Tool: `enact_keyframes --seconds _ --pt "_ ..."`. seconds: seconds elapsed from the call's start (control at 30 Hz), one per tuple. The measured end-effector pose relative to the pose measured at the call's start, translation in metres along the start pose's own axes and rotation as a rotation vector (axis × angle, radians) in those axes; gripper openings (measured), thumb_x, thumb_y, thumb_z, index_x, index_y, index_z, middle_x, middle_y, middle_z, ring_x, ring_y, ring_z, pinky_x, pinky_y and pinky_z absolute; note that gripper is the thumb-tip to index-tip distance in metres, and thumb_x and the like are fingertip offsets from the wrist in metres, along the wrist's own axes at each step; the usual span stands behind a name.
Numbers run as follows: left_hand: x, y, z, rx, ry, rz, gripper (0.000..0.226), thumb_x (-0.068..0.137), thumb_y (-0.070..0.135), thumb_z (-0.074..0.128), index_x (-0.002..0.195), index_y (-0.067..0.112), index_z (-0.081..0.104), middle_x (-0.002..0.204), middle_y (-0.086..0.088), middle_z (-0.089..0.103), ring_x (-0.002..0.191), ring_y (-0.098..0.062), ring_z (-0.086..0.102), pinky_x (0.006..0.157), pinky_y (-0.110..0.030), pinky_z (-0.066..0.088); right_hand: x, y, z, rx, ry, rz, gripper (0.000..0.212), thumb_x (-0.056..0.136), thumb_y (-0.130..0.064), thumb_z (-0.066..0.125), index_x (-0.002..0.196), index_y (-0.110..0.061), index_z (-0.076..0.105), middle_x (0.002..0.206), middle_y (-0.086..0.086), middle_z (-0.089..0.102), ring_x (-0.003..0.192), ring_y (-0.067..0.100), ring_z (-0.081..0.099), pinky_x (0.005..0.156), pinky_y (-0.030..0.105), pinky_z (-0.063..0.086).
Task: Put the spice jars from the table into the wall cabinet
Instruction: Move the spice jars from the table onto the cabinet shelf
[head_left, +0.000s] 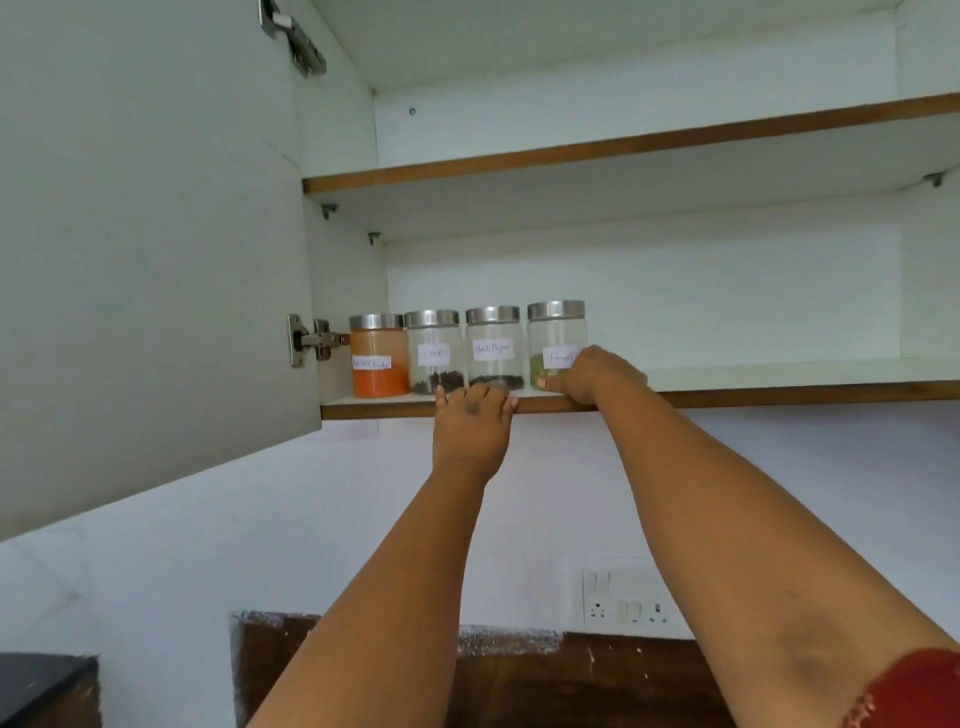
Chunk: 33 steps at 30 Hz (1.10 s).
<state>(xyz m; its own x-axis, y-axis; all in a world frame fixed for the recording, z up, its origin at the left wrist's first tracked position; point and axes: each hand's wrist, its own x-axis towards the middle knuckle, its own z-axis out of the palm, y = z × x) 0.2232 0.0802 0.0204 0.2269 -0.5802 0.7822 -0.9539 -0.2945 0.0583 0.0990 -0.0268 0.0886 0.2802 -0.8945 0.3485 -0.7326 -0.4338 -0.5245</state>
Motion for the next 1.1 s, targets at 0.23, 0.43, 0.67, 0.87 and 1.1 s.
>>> enact_keyframes --seconds 0.23,0.43,0.67,0.87,1.1 --pt "-0.004 -0.003 0.002 0.027 0.003 0.013 0.041 0.105 0.040 0.025 0.135 0.026 0.050 0.132 0.003 0.057 0.122 -0.023 0.048 0.115 -0.043 0.022 0.016 0.002 0.003 -0.091 -0.066 0.036 0.111 0.037 -0.084 0.065 0.127 -0.020 0.051 0.123 0.006 0.059 0.112 0.031 0.056 0.097 0.043 0.045" --pt "0.000 -0.003 -0.001 0.026 -0.051 0.014 0.041 0.104 0.041 0.025 0.134 0.025 0.049 0.133 0.001 0.057 0.123 -0.025 0.047 0.113 -0.043 0.026 0.016 0.002 0.001 -0.095 -0.089 0.021 0.109 0.044 -0.087 0.064 0.127 -0.018 0.052 0.119 0.005 0.060 0.108 0.029 0.059 0.094 0.041 0.047" --pt "0.000 -0.006 -0.001 -0.048 -0.098 0.022 0.043 0.103 0.039 0.030 0.142 0.023 0.041 0.146 0.000 0.043 0.136 -0.026 0.031 0.118 -0.049 0.004 -0.010 0.013 0.004 -0.089 0.234 -0.016 0.096 0.069 -0.087 0.046 0.131 -0.013 0.041 0.118 0.011 0.061 0.110 0.032 0.057 0.081 0.038 0.043" --pt "-0.018 0.002 -0.007 -0.045 -0.260 -0.035 0.069 0.101 0.038 0.038 0.155 0.024 -0.003 0.161 -0.003 -0.006 0.146 -0.029 -0.017 0.116 -0.055 -0.002 -0.048 0.048 0.026 -0.331 0.531 -0.302 0.062 0.099 -0.054 0.018 0.117 -0.012 0.060 0.111 0.011 0.064 0.106 0.032 0.053 0.096 0.043 0.033" --pt "-0.147 0.029 0.002 -0.342 -0.497 -0.046 0.077 0.097 0.044 0.048 0.155 0.023 0.002 0.161 -0.008 -0.009 0.148 -0.031 -0.005 0.118 -0.049 0.007 -0.144 0.131 0.104 -0.024 0.178 -0.248 0.064 0.096 -0.049 0.046 0.151 -0.025 0.024 0.162 0.004 0.007 0.149 0.028 0.007 0.119 0.044 0.016"
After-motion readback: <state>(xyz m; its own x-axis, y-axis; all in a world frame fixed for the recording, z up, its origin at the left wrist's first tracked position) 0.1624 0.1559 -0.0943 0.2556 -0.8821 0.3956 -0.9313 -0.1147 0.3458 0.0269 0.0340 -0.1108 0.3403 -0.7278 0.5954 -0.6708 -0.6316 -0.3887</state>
